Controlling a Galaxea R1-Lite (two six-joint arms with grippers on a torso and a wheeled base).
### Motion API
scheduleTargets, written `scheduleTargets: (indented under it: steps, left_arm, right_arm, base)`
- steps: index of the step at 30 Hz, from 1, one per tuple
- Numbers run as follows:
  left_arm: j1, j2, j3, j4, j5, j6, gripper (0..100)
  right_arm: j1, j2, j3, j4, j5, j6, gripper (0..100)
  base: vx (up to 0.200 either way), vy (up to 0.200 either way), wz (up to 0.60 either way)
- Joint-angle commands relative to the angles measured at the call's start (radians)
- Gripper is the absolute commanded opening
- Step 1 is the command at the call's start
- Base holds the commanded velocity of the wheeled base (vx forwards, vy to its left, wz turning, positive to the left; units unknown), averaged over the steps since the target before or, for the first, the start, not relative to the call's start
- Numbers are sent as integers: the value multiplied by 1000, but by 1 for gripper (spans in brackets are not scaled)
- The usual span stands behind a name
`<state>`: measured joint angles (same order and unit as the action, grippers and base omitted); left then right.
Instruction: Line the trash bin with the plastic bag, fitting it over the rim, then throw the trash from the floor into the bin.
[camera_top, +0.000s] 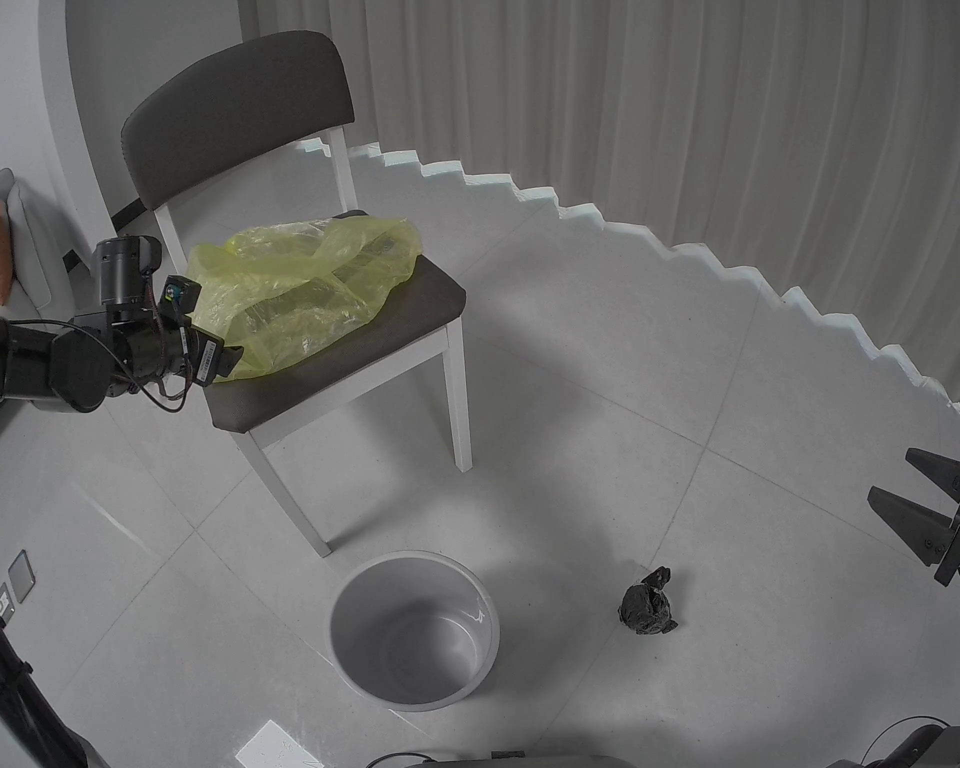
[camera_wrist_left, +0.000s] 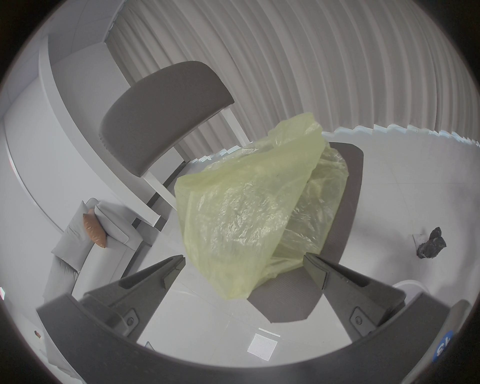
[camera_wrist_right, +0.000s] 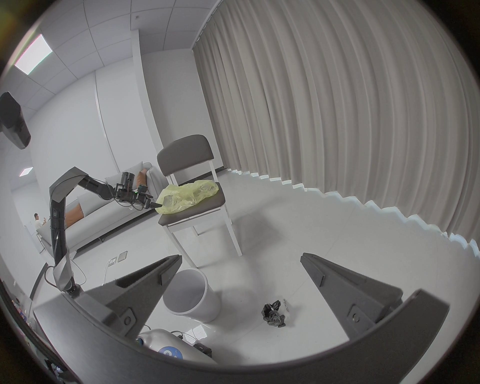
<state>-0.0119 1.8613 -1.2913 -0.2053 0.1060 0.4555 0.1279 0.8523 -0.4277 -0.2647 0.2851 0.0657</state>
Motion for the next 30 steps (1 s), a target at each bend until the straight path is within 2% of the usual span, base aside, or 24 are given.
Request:
scheduleTargets:
  steps: [1, 7, 15, 16, 24, 30]
  left_arm:
    - [0, 82, -54, 0, 4, 0, 100]
    - [21, 153, -164, -2, 3, -37, 100]
    - [38, 165, -178, -26, -34, -107, 100]
    - [43, 167, -178, -34, -45, -110, 0]
    - [53, 188, -191, -45, -58, -115, 0]
    - [27, 102, -145, -42, -83, -182, 0]
  right_arm:
    - [1, 14, 1, -1, 0, 0, 100]
    - [1, 16, 1, -1, 0, 0, 100]
    - [1, 20, 3, -1, 2, 0, 100]
    - [1, 20, 3, -1, 2, 0, 100]
    - [3, 22, 3, -1, 2, 2, 100]
    - [3, 16, 3, -1, 2, 2, 100]
  base:
    - [0, 0, 0]
    - [0, 0, 0]
    - [0, 0, 0]
    - [0, 0, 0]
    - [0, 0, 0]
    - [0, 0, 0]
